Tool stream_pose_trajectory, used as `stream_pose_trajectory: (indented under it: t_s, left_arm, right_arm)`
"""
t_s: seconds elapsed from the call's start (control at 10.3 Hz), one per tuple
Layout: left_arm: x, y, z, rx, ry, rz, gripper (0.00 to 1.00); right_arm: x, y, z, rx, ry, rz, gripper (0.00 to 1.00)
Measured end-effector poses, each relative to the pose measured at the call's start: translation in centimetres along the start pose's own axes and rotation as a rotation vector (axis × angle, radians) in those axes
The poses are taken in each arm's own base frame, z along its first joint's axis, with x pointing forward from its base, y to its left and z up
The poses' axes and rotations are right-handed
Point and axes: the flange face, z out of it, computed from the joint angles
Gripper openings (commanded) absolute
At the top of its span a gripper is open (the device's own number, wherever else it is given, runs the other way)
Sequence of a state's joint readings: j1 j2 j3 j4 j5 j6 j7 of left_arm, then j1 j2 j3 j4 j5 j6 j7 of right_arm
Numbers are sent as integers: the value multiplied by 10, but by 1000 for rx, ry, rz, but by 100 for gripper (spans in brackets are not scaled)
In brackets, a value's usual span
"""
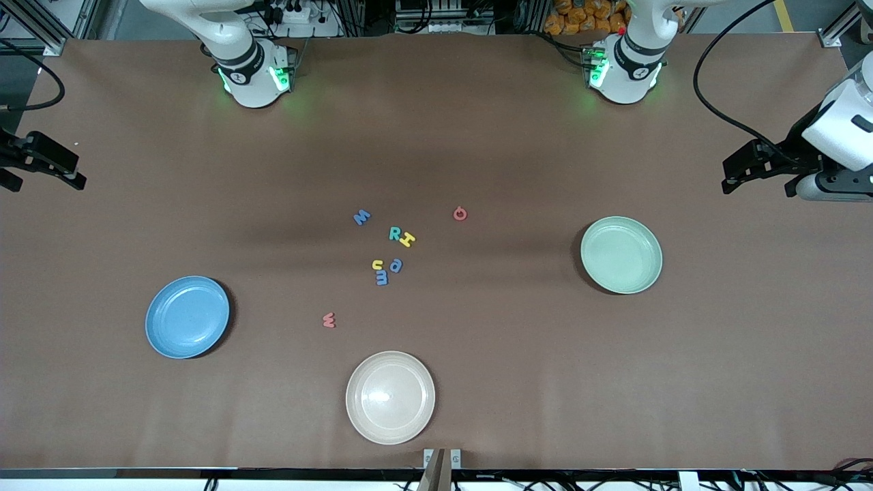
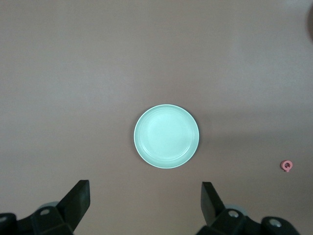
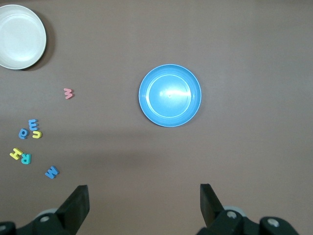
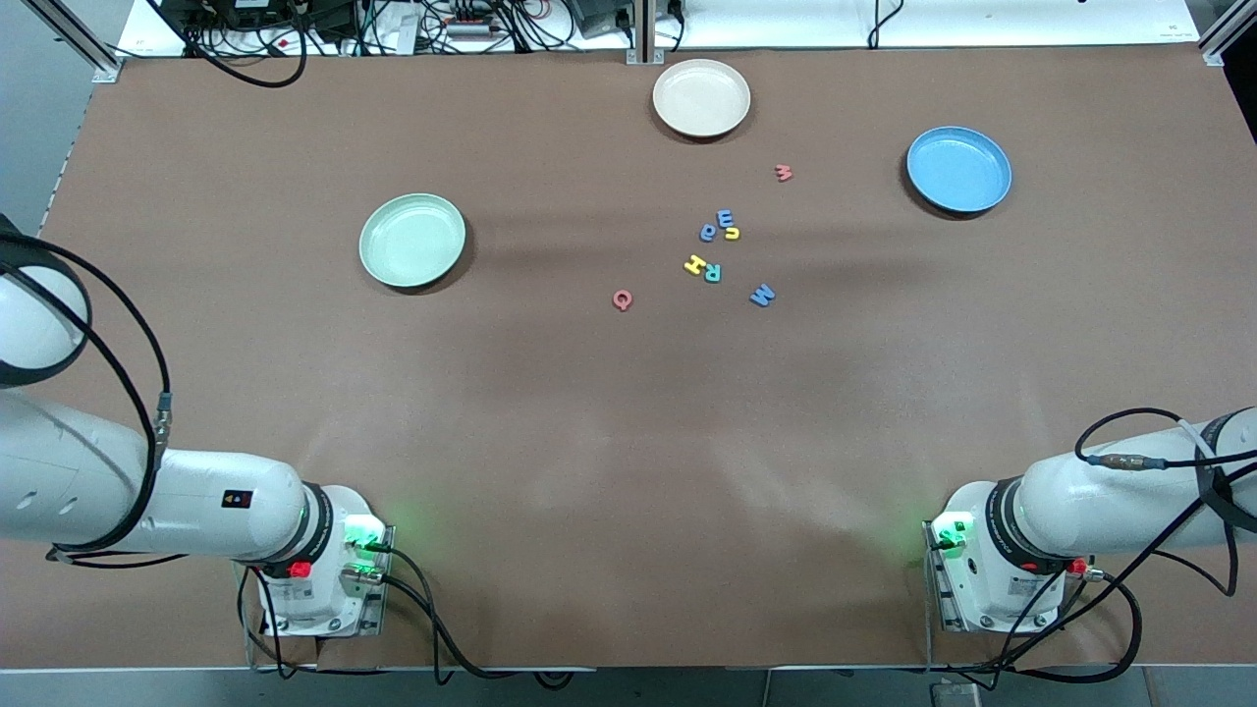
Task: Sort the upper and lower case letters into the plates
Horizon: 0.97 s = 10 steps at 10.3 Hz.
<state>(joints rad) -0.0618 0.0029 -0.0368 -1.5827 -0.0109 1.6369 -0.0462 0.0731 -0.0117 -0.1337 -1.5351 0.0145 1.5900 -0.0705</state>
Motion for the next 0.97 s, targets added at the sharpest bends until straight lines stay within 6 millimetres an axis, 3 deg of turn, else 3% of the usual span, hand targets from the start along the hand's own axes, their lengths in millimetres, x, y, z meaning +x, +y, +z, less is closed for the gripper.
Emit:
stream_pose_trajectory:
  t_s: [0.58,0.78,0.97]
  left_arm:
    - [-5,6,4,1,-39,11,100]
    - [-13,44,13,5,-96,49,100]
    - [-22,118,38,12,-145,96,100]
  right_arm:
    - [-7,5,-8,2,-3,10,100]
    - [-8,5,0,3,-28,9,100]
    - [-3,1,19,6,-60,3,100]
